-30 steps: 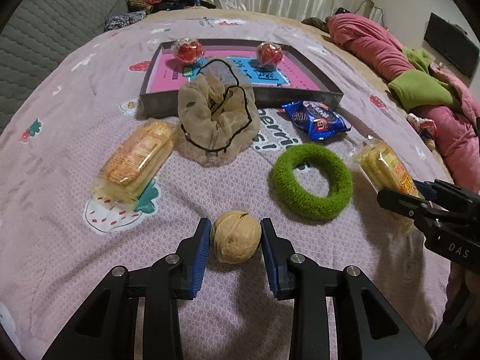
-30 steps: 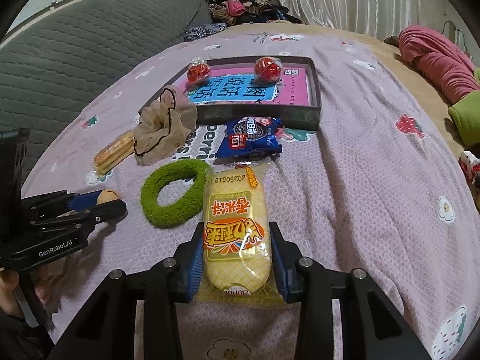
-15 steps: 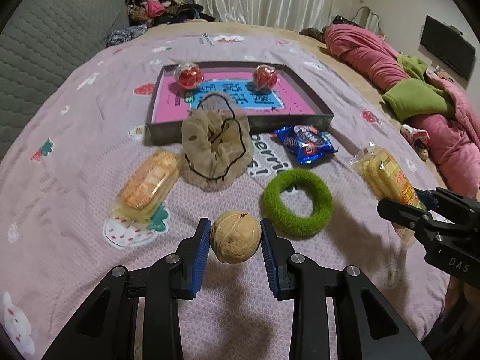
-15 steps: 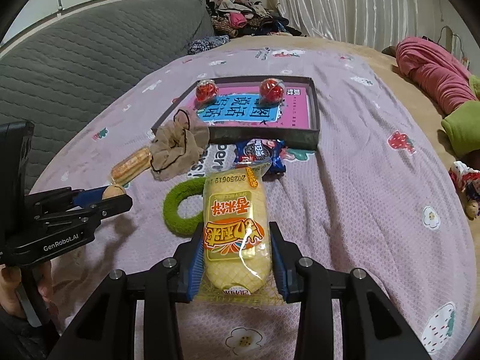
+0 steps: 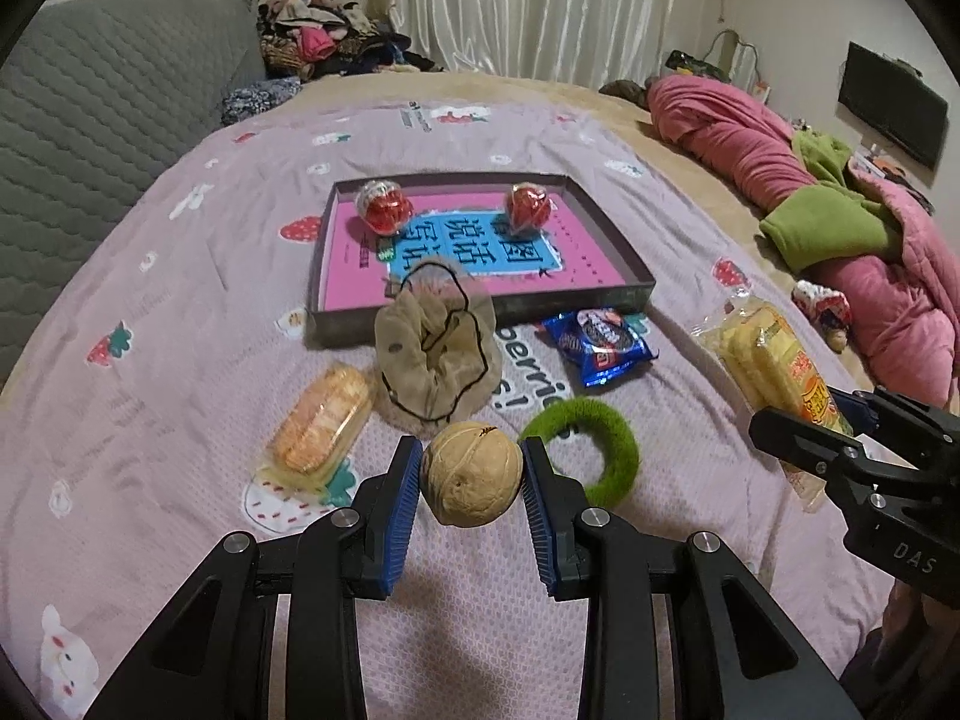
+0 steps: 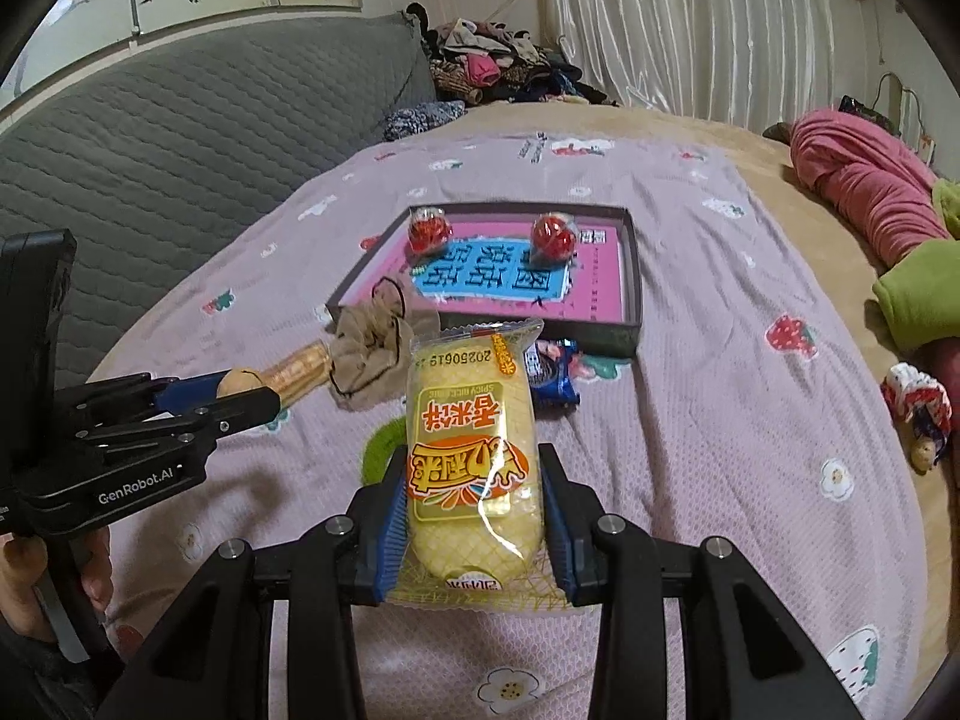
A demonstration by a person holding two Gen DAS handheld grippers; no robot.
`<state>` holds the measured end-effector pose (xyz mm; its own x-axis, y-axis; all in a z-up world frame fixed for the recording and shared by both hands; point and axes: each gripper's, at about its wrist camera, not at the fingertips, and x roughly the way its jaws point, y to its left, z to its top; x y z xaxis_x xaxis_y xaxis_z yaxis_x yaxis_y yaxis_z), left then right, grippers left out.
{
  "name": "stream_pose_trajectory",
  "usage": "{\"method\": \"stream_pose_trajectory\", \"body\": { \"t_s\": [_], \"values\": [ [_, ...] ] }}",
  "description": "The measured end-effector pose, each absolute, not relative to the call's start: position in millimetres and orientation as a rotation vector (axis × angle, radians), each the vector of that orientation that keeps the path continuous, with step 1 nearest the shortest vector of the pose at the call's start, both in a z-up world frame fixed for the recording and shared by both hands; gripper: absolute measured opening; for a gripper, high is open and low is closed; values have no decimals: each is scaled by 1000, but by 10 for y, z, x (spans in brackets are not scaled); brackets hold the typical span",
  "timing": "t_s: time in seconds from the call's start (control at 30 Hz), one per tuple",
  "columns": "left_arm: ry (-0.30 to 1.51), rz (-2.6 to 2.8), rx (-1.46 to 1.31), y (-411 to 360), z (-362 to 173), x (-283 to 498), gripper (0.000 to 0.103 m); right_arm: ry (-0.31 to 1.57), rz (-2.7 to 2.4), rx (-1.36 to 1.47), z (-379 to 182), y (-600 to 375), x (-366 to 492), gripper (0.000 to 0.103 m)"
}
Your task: Organize objects
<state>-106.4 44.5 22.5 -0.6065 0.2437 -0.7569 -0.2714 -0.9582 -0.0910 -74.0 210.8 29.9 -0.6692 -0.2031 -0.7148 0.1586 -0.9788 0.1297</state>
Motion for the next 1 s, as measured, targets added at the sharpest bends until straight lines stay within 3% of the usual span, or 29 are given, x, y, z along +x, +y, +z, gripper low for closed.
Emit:
{"method": "stream_pose_trajectory", "body": {
  "t_s": [1.0],
  "values": [
    [27,2629,-1139,470,767,-1597,34,-58,-2763,1032,920,2128,-1164,40]
  ]
}}
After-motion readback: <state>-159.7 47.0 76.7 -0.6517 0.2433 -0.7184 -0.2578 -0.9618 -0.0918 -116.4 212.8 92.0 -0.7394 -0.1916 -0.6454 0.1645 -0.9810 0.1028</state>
